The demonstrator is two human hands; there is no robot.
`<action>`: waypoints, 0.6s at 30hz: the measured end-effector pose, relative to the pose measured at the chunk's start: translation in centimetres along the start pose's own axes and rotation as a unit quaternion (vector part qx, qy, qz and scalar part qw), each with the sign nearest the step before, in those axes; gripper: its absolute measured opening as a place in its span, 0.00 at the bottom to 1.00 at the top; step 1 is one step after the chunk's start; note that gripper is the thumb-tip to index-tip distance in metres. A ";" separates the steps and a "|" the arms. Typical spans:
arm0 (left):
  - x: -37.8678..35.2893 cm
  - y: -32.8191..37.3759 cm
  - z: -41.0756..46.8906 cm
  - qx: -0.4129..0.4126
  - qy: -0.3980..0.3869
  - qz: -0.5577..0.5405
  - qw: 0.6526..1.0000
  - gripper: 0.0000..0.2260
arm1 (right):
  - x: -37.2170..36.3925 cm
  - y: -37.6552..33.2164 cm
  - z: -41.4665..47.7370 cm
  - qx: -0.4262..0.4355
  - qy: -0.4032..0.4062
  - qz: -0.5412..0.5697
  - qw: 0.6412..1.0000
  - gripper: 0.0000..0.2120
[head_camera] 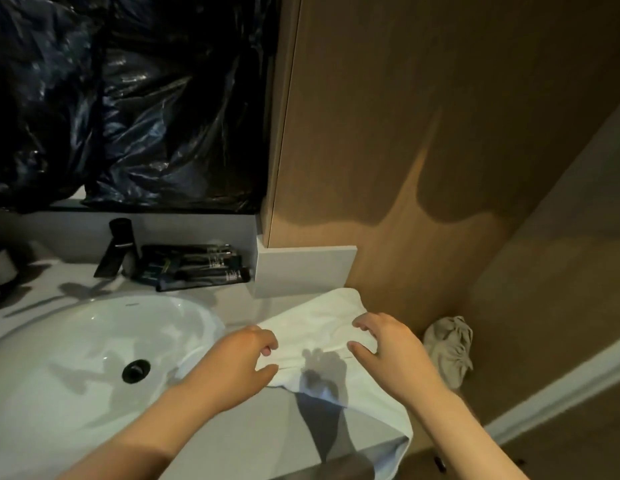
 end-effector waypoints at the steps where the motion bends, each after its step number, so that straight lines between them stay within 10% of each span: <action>1: -0.7 -0.5 -0.6 0.007 -0.002 -0.009 1.000 0.14 | -0.9 -0.1 -0.2 -0.008 -0.008 0.010 1.000 0.17; 18: -8.4 -10.3 -10.2 0.164 -0.019 -0.130 0.978 0.07 | -14.3 -1.9 -5.0 -0.135 -0.114 0.097 0.979 0.14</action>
Point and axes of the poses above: each hand's wrist, its own z-axis towards the middle knuckle, its own x-axis out of the back of the hand, y = z × x, the point moved 5 cm from there along z, towards the middle knuckle, and after that the axes turned 8 degrees about -x, right-handed, at the moved point
